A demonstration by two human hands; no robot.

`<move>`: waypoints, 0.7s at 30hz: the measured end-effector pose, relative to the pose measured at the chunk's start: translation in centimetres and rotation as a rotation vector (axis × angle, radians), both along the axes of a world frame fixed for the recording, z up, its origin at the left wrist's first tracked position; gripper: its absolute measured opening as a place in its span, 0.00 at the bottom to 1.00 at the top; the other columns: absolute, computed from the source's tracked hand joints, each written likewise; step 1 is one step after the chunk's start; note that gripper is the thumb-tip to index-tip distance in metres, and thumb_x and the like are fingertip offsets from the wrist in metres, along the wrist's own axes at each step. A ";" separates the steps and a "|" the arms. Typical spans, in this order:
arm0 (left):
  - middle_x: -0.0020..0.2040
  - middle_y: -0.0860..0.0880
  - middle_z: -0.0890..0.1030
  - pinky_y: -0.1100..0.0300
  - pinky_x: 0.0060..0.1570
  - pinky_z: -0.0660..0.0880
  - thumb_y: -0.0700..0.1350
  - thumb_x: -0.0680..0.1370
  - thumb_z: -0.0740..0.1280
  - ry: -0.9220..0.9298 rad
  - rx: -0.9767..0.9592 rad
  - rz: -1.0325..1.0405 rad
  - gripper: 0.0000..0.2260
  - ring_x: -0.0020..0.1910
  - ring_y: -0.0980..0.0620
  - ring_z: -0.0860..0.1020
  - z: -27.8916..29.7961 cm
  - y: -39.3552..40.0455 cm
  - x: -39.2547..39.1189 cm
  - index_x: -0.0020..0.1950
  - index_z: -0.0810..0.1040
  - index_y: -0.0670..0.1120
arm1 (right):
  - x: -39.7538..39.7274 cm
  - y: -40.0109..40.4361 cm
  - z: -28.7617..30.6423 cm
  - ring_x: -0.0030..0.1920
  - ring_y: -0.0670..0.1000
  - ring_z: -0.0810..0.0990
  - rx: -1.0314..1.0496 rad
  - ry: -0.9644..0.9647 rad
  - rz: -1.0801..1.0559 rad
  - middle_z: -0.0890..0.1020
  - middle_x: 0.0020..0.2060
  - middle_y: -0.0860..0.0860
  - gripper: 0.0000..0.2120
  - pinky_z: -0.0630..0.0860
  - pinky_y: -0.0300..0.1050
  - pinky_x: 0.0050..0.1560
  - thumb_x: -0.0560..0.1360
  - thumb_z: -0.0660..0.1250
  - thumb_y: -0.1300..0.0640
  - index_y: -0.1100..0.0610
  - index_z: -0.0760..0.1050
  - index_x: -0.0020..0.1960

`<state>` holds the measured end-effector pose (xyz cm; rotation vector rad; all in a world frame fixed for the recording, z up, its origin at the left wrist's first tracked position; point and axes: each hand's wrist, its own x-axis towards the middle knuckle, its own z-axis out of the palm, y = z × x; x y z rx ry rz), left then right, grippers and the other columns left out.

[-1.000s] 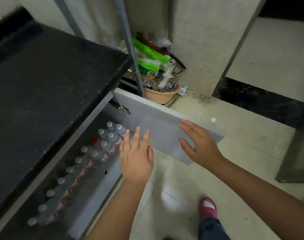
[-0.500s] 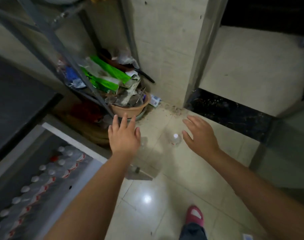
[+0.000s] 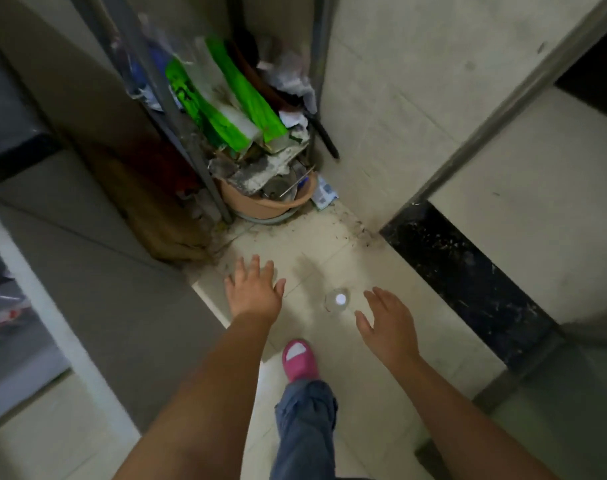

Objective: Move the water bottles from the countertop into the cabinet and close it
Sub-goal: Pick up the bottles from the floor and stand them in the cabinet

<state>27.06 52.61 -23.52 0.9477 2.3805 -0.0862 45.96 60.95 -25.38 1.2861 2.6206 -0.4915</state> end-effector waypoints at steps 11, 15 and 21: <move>0.78 0.46 0.57 0.50 0.71 0.60 0.51 0.81 0.55 -0.060 -0.195 -0.004 0.23 0.77 0.44 0.54 -17.6 3.7 -5.0 0.76 0.57 0.49 | -3.6 5.3 -15.9 0.52 0.61 0.83 -0.208 -0.246 0.108 0.83 0.52 0.64 0.24 0.81 0.52 0.49 0.63 0.78 0.56 0.66 0.79 0.56; 0.78 0.43 0.55 0.49 0.72 0.61 0.47 0.81 0.56 -0.064 -0.257 0.009 0.24 0.77 0.43 0.53 -25.6 4.2 -6.7 0.77 0.54 0.46 | -4.5 7.9 -24.2 0.76 0.58 0.55 -0.360 -0.472 0.166 0.54 0.77 0.57 0.32 0.59 0.53 0.74 0.78 0.60 0.46 0.55 0.51 0.76; 0.75 0.35 0.55 0.46 0.69 0.65 0.37 0.79 0.59 -0.004 -0.304 -0.091 0.26 0.74 0.36 0.57 -33.1 4.8 -8.0 0.75 0.53 0.38 | -3.9 9.4 -32.3 0.65 0.56 0.70 -0.352 -0.534 0.260 0.66 0.70 0.55 0.24 0.73 0.46 0.61 0.78 0.61 0.62 0.53 0.62 0.72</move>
